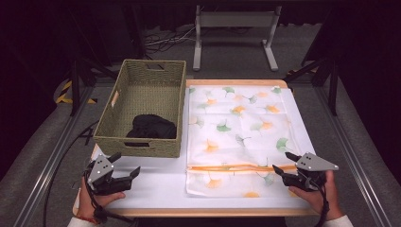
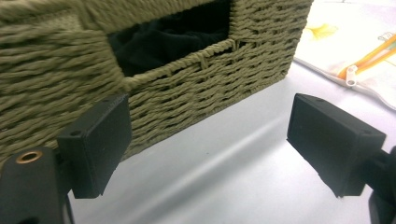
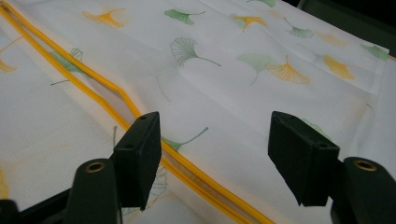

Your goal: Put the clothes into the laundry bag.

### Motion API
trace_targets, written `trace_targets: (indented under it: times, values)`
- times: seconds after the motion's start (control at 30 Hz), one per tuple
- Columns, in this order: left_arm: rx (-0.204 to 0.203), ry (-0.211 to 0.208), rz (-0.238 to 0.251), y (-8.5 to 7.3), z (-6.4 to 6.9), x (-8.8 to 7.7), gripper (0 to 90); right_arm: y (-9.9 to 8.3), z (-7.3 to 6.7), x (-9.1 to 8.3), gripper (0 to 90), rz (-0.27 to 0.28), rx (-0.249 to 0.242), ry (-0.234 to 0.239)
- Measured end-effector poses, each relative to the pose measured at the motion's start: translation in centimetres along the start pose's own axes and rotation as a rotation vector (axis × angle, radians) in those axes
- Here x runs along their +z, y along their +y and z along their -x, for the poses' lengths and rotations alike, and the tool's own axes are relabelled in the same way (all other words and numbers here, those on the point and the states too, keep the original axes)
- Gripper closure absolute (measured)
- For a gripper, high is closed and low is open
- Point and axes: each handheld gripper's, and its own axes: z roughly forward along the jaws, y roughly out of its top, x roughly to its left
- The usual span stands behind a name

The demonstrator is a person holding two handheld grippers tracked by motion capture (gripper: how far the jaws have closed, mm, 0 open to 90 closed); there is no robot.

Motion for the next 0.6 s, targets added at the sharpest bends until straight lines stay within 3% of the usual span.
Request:
trace_targets:
  times: [0.4, 0.6]
  values:
    - [0.025, -0.015, -0.033, -0.2, 0.4, 0.0, 13.3, 1.0, -0.6, 1.3, 29.5, -0.034, -0.038, 0.022]
    - [-0.012, -0.016, -0.028, -0.4, 0.1, -0.3, 13.1, 2.4, -0.9, 2.3, 30.9, -0.041, -0.060, 0.053]
